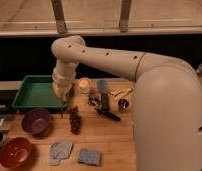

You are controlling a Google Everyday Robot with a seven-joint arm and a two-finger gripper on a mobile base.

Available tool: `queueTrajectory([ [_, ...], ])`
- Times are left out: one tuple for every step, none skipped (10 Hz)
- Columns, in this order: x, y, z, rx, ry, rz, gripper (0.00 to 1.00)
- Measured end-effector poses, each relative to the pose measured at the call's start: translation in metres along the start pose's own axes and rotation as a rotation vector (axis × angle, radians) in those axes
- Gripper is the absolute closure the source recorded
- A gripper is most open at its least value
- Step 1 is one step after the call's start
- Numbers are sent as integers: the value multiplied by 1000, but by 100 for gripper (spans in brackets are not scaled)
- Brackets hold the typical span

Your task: Place fork in red bowl

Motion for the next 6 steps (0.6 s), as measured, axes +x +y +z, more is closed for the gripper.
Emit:
queueTrajectory([
  [2,0,2,3,-11,9,100],
  [8,0,8,3,-25,15,100],
  [14,-1,18,2,-29,16,100],
  [14,5,31,-8,-28,5,100],
  [10,14,38,-20,-28,-9,100],
  [3,26,45,-33,-25,-24,100],
])
